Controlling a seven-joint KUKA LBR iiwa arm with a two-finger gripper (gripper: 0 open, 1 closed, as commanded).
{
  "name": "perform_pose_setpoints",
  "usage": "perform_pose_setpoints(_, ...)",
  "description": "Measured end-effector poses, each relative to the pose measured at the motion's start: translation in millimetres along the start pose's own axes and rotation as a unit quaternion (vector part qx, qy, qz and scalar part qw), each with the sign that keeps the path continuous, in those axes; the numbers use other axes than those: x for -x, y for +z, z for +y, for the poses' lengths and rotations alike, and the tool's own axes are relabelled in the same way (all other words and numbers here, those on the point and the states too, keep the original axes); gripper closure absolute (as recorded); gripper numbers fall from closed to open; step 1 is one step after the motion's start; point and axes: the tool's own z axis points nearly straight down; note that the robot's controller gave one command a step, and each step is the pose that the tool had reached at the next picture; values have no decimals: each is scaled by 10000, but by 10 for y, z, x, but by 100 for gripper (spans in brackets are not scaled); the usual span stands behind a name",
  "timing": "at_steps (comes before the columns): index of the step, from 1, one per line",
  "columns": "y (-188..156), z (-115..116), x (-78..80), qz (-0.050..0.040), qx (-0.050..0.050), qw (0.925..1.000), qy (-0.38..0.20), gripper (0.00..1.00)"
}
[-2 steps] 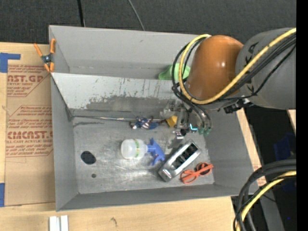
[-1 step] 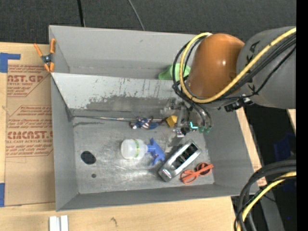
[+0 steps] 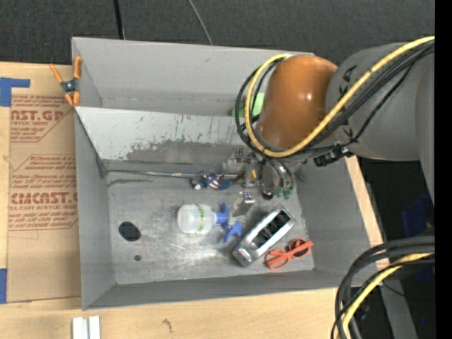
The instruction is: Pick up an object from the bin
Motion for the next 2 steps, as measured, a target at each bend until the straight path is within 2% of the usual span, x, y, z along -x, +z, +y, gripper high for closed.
perform_pose_setpoints(1,256,141,-42,28,11,9985,-547,0)
perform_pose_setpoints(2,344,-247,-22,28,18,9975,-711,0)
